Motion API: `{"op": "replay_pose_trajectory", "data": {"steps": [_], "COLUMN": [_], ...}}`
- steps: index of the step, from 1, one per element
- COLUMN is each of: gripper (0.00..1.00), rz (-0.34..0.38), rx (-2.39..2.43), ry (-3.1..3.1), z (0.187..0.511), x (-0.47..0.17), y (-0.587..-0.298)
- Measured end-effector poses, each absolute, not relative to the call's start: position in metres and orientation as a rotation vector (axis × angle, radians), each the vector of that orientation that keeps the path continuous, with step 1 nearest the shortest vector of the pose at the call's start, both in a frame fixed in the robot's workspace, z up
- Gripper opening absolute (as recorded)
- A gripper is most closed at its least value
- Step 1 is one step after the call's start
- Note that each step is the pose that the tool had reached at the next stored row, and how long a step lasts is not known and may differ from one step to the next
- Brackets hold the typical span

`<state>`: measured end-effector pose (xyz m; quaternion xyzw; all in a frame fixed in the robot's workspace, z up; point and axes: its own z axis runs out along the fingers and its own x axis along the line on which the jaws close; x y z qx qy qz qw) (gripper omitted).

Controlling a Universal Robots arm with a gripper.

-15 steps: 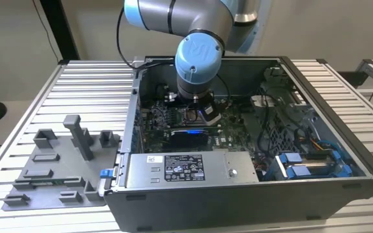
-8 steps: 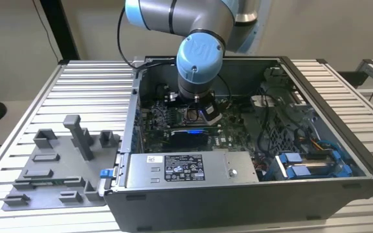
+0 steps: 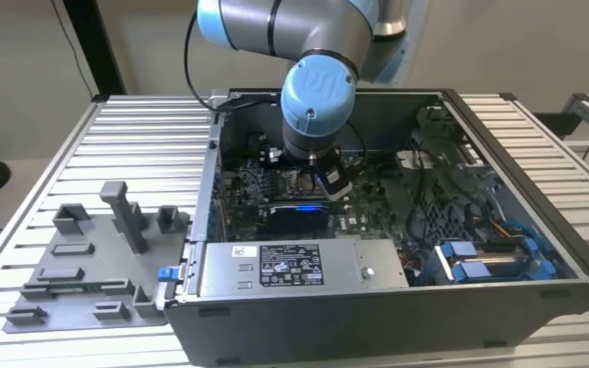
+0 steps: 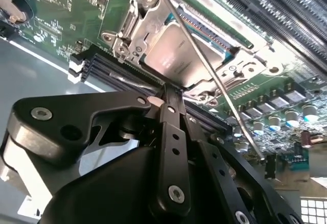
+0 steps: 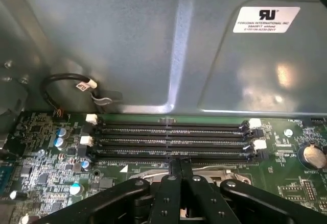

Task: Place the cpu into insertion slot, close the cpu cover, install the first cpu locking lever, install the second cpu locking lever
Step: 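Install the first cpu locking lever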

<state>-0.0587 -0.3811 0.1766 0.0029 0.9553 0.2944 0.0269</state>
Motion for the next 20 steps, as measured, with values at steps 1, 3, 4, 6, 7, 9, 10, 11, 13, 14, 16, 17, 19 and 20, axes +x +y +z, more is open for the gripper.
{"op": "replay_pose_trajectory", "data": {"steps": [1, 3, 4, 6, 7, 9, 10, 11, 13, 14, 16, 17, 19, 20], "gripper": [0.00, 0.00, 0.00, 0.00, 0.00, 0.00, 0.00, 0.00, 0.00, 0.00, 0.00, 0.00, 0.00, 0.00], "rz": [0.909, 0.913, 0.917, 0.928, 0.934, 0.944, 0.945, 0.945, 0.944, 0.944, 0.944, 0.944, 0.944, 0.944], "rx": [0.009, 0.009, 0.009, 0.009, 0.010, 0.010, 0.012, 0.013, 0.014, 0.015, 0.015, 0.014, 0.014, 0.014], "ry": [2.951, 2.950, 2.949, 2.945, 2.943, 2.940, 2.939, 2.939, 2.939, 2.939, 2.939, 2.938, 2.938, 2.937], "z": [0.177, 0.178, 0.180, 0.184, 0.186, 0.188, 0.188, 0.188, 0.188, 0.188, 0.188, 0.187, 0.185, 0.184], "x": [-0.059, -0.060, -0.060, -0.062, -0.063, -0.068, -0.072, -0.075, -0.082, -0.083, -0.084, -0.084, -0.084, -0.084], "y": [-0.381, -0.381, -0.381, -0.381, -0.381, -0.381, -0.381, -0.381, -0.381, -0.381, -0.381, -0.381, -0.381, -0.381]}}
